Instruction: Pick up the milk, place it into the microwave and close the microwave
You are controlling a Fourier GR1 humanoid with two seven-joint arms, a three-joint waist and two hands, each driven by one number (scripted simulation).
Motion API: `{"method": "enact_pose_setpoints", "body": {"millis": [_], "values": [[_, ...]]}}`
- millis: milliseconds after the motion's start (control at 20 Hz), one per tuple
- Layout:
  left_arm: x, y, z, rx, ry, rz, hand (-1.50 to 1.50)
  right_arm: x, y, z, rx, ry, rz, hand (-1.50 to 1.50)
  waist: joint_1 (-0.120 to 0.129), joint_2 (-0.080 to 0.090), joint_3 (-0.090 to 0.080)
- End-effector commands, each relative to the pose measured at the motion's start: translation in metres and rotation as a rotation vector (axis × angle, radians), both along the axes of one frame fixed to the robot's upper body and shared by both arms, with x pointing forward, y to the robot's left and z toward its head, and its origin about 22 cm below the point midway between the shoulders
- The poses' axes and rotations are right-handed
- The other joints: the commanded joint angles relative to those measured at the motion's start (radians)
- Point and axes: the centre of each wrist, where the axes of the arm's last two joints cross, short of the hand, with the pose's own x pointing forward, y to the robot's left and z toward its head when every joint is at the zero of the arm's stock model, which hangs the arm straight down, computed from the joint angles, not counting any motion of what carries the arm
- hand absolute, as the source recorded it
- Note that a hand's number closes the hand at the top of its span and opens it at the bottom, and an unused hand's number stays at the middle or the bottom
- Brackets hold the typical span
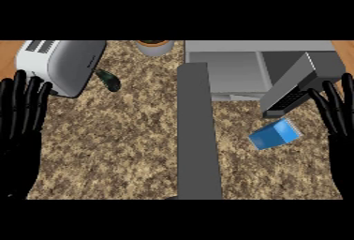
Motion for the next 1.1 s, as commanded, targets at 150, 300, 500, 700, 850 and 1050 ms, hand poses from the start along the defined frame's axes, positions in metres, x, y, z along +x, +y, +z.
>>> {"method": "enact_pose_setpoints", "body": {"millis": [150, 300, 500, 700, 850, 1050], "values": [[0.013, 0.003, -0.011, 0.032, 0.022, -0.069, -1.50, -0.015, -0.050, 0.005, 0.083, -0.009, 0.015, -1.50, 0.007, -0.039, 0.004], [0.014, -0.015, -0.035, -0.110, 0.177, -0.139, -1.50, -0.010, -0.054, -0.013, 0.193, 0.111, 0.098, -1.50, 0.003, -0.037, 0.005], [0.006, -0.020, -0.064, -0.147, 0.190, -0.127, -1.50, -0.041, -0.076, -0.021, 0.218, 0.122, 0.111, -1.50, 0.006, -0.039, 0.004], [0.004, -0.053, -0.071, -0.118, 0.200, -0.146, -1.50, -0.054, -0.078, -0.043, 0.215, 0.152, 0.096, -1.50, 0.011, -0.039, 0.004], [0.000, -0.075, -0.068, -0.140, 0.205, -0.138, -1.50, -0.068, -0.079, -0.054, 0.216, 0.199, 0.096, -1.50, 0.009, -0.039, 0.004], [-0.030, -0.079, -0.092, -0.148, 0.217, -0.151, -1.50, -0.079, -0.084, -0.077, 0.216, 0.205, 0.078, -1.50, 0.013, -0.039, 0.004]]}}
